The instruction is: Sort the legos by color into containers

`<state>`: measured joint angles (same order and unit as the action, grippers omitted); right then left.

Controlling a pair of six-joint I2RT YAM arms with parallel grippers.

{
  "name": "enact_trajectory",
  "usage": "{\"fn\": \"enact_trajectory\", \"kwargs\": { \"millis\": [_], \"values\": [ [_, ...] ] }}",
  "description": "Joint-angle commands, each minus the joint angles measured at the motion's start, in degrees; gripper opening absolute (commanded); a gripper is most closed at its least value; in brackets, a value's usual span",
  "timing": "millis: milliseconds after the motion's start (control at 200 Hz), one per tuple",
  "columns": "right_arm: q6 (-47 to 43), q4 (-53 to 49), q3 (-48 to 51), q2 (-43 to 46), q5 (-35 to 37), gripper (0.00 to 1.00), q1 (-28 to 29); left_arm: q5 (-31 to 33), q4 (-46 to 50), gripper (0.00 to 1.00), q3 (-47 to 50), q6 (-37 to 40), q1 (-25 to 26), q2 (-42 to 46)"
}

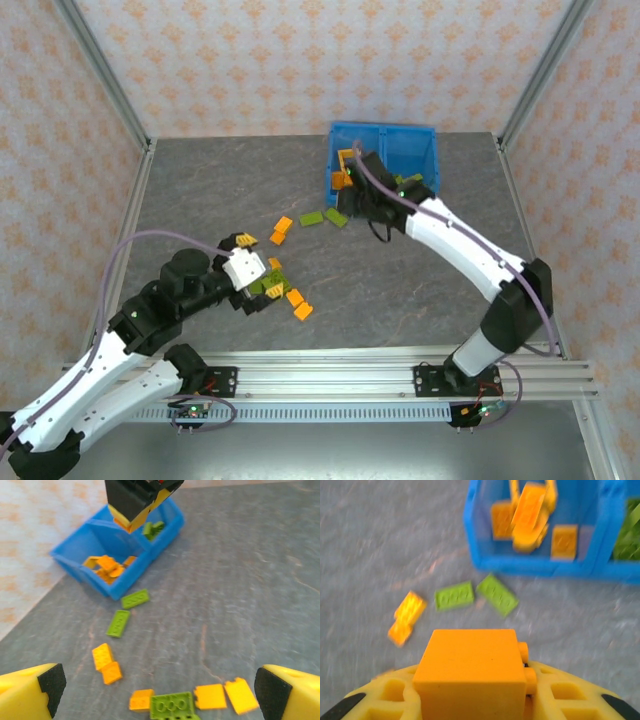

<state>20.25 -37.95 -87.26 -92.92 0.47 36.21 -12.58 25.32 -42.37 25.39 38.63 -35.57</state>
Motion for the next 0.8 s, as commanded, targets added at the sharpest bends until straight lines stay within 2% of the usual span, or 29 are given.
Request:
{"fn": "enact_trajectory", "kwargs": {
  "millis": [0, 110, 240, 435, 510, 696, 796],
  "values": [
    [-2.95, -0.43, -6.2, -7.4, 5.49, 0.3, -2.55, 10.11, -7.83, 1.0, 1.93, 0.05, 0.39, -3.11],
    [-5.01, -3.05, -16.89, -17.86, 6.55, 0.3, -5.51, 11.97, -9.28, 1.0, 2.42, 2.28, 0.31, -5.79],
    [-7.43, -10.13, -32.66, -31.48, 9.38, 0.3, -7.11, 9.34, -10.56, 1.0, 3.71, 2.49, 0.3, -5.52],
    [-7.59, -18.4, -48.84, -45.43, 18.8, 0.32, -8.3, 10.82, -8.56, 1.0, 3.98, -3.01, 0.29, -3.77],
    [-7.63, -20.32, -51.53, -47.95, 19.23, 0.34, -8.45, 14.51, -7.12, 1.0, 3.99, -7.12, 0.3, -4.05],
    [-7.15, -20.82, -51.87, -47.35, 15.06, 0.56, -8.57, 21.04, -4.94, 1.0, 4.28, -18.22, 0.2, -4.75],
    [-6.72, -20.76, -51.78, -44.82, 14.11, 0.61, -8.34, 24.25, -4.35, 1.0, 3.48, -23.87, -0.37, -7.13]
  ]
}}
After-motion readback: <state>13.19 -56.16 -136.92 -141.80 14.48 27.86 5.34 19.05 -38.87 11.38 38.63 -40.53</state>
